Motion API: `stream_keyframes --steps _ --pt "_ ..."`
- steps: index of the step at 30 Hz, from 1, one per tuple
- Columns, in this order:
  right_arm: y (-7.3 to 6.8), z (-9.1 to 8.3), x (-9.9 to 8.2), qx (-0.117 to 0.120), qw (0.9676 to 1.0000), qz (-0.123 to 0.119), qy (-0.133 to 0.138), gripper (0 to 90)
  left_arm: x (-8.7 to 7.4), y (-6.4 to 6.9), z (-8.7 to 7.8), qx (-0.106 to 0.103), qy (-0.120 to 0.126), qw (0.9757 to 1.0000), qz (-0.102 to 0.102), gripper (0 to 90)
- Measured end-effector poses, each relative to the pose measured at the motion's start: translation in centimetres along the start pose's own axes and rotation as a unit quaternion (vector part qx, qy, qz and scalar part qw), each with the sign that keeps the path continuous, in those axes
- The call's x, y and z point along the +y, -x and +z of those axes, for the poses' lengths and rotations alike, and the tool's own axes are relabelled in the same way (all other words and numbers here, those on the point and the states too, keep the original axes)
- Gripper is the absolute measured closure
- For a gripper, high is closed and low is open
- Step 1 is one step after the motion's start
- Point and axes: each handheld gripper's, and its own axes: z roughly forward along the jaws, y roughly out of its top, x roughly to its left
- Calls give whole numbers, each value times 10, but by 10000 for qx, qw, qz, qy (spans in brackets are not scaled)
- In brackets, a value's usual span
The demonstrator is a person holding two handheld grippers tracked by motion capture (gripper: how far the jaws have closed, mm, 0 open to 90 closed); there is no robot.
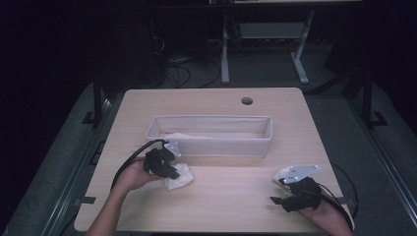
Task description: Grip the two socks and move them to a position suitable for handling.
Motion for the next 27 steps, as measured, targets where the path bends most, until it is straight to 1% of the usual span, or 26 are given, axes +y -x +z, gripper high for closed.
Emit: stream_keyframes --steps 3,4,7,10,12,13,17,19,20,21,22,26,27 --pt "0 1 0 28 10000 20 0 296 4 4 -6 -6 29 9999 99 813" --pt "0 1 0 31 10000 -24 -27 296 6 6 -8 3 57 9999 128 813" --pt "-1 1 0 33 10000 -30 -59 296 12 10 -15 -29 124 9996 243 813" --pt "-1 -2 0 -7 10000 -27 5 296 22 17 -19 -64 195 9989 412 813" --pt "-1 -3 1 23 10000 -16 54 295 32 22 -20 -147 204 9980 582 812" --pt "-1 -3 1 23 10000 -16 54 295 32 22 -20 -147 204 9980 582 812" --pt "-1 -2 1 29 10000 -26 31 295 48 28 -15 -238 184 9963 801 812" --pt "-1 -3 1 8 10000 -38 44 295 56 31 -9 -303 108 9953 917 812" --pt "-1 -4 1 24 10000 3 69 295 63 32 -4 -389 63 9944 978 811" --pt "-1 -4 1 24 10000 3 69 295 63 32 -4 -389 63 9944 978 811" --pt "-1 -4 1 28 10000 6 72 295 67 32 1 -426 19 9937 1039 811" --pt "-1 -4 0 18 10000 -28 43 295 80 33 16 -577 -139 9915 1161 810" --pt "-1 -4 0 18 10000 -28 43 295 83 33 18 -584 -167 9910 1192 810"
